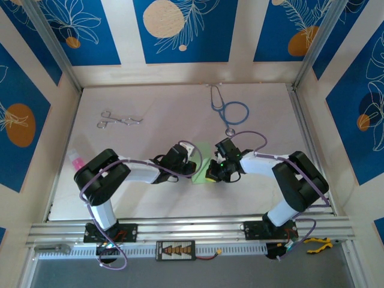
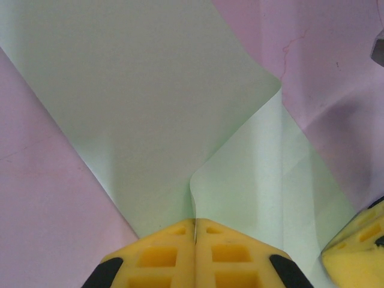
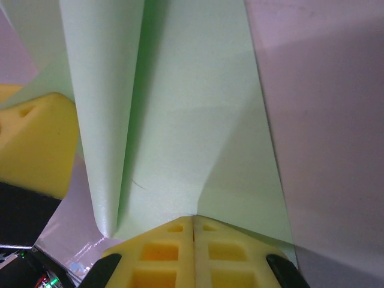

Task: Fold a paper plane with a square sheet of paper (pick it up from the middle)
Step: Fold the triangle a second time at the center of the table.

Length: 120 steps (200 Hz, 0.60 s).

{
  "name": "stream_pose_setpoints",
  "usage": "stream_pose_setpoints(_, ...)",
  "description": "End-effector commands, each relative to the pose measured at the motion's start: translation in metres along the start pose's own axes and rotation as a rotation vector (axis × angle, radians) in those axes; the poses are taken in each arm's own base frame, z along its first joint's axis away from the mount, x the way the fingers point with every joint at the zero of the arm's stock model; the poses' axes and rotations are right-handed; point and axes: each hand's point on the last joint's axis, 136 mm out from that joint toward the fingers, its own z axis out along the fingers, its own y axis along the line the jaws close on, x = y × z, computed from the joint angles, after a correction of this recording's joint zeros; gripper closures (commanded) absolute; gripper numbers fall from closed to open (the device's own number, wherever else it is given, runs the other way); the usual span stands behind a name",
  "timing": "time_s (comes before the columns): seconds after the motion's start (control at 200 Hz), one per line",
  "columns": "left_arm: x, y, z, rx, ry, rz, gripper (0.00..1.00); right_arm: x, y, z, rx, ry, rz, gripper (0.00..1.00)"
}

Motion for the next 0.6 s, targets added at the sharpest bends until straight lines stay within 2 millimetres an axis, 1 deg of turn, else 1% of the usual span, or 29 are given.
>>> stream_pose_setpoints(0.0,0.008,0.005,0.002,-0.002,0.029,-0.016,1.00,0.008,-0.021,0.004,0.094,0.036,0.023,0.98)
stream_pose_setpoints(0.35,0.005,0.003,0.002,0.014,0.009,0.005,1.00,0.010,-0.024,0.005,0.111,0.044,0.025,0.98)
stream_pose_setpoints(0.595,0.015,0.005,0.008,0.015,0.041,-0.011,1.00,0.008,-0.024,0.004,0.113,0.042,0.020,0.98)
